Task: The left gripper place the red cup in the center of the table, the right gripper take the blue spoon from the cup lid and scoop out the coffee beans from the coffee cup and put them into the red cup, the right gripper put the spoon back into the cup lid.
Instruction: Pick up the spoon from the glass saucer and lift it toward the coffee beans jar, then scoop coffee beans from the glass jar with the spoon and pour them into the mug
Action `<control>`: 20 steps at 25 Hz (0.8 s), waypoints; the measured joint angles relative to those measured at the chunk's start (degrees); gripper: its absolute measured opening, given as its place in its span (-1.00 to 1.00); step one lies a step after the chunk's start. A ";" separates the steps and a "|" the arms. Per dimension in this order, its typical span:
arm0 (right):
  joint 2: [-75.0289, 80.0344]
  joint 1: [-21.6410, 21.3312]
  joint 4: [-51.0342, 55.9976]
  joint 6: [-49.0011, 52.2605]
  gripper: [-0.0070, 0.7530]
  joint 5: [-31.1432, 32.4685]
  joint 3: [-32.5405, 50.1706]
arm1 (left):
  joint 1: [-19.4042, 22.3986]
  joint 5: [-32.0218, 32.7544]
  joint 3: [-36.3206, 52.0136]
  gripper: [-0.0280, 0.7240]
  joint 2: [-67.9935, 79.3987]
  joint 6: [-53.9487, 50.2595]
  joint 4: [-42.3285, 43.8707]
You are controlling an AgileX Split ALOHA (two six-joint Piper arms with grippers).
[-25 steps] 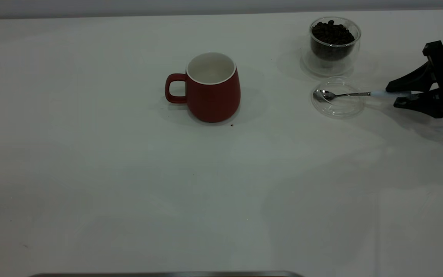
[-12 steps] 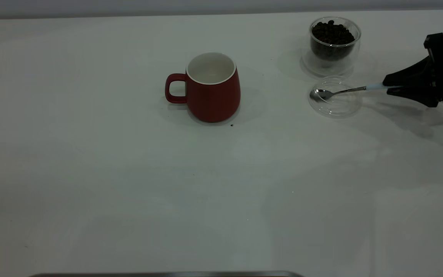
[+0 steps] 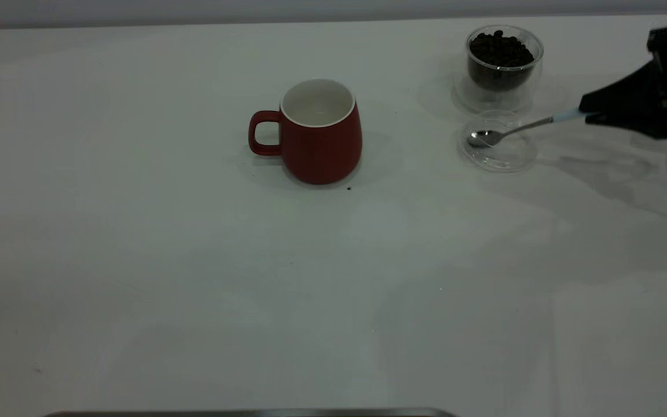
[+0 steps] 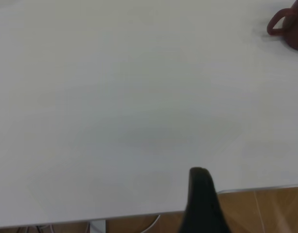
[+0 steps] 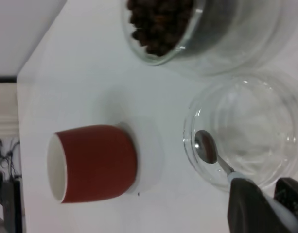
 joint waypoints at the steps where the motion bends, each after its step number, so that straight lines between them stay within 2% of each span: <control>1: -1.17 0.00 -0.90 0.63 -0.68 -0.04 0.00 | 0.00 0.00 0.00 0.63 0.00 0.00 0.00; 8: -9.26 0.00 -2.78 2.88 -0.68 -3.12 0.05 | 0.00 0.00 0.00 0.63 0.00 0.00 0.00; 14: -11.51 0.26 6.49 0.45 -0.68 -8.04 0.17 | 0.00 0.00 0.00 0.63 0.00 0.00 0.00; 20: -11.51 0.51 8.16 -0.14 -0.68 -13.02 -1.03 | 0.00 0.00 0.00 0.63 0.00 0.00 0.00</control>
